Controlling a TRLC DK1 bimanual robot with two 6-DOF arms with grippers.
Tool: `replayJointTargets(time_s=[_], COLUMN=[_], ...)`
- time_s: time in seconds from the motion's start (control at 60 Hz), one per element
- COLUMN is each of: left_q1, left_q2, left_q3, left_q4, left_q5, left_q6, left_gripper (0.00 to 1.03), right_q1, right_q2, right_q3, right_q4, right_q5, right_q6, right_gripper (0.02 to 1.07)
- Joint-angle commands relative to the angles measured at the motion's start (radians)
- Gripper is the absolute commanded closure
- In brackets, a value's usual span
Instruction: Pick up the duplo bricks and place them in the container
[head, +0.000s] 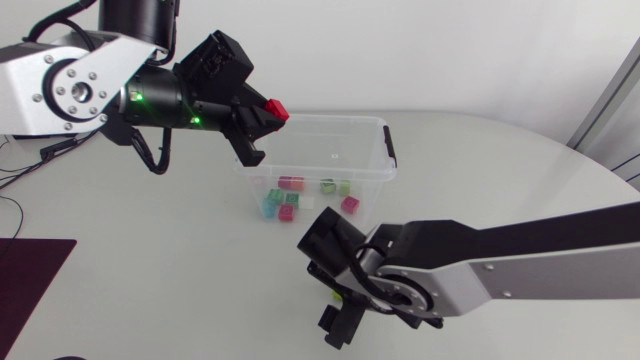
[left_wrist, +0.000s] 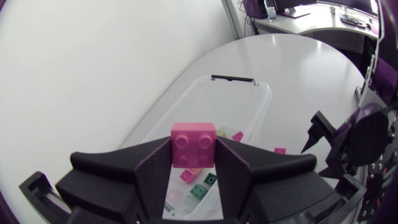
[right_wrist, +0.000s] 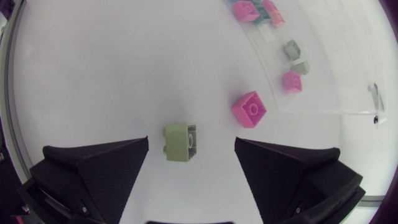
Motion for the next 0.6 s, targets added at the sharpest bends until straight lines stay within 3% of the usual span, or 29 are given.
replayJointTargets(time_s=[0.0,0.15,0.317,0.467,0.483,0.533,0.583], left_q1=[0.019,0.020,0.026,0.026,0.026,0.023,0.022], left_q2=[0.063,0.158,0.225,0.279,0.283,0.290,0.293], left_q3=[-0.017,-0.014,0.024,0.046,0.044,0.043,0.044], left_q4=[0.037,0.159,0.208,0.221,0.225,0.235,0.238], left_q5=[0.005,0.003,-0.004,-0.013,-0.016,-0.035,-0.041], left_q6=[-0.058,-0.110,-0.145,-0.155,-0.155,-0.156,-0.158], left_gripper=[0.77,0.77,0.77,0.77,0.75,0.64,0.42], right_q1=[0.011,0.016,0.014,0.016,0.017,0.017,0.016], right_q2=[0.054,0.100,0.135,0.144,0.140,0.121,0.090], right_q3=[0.022,0.040,0.057,0.049,0.045,0.034,0.020], right_q4=[-0.017,-0.008,0.010,0.022,0.024,0.027,0.019], right_q5=[0.035,0.059,0.064,0.073,0.073,0.072,0.068], right_q6=[0.022,0.015,0.001,-0.007,-0.007,-0.011,-0.021], right_gripper=[0.07,0.13,0.23,0.56,0.64,0.70,0.74])
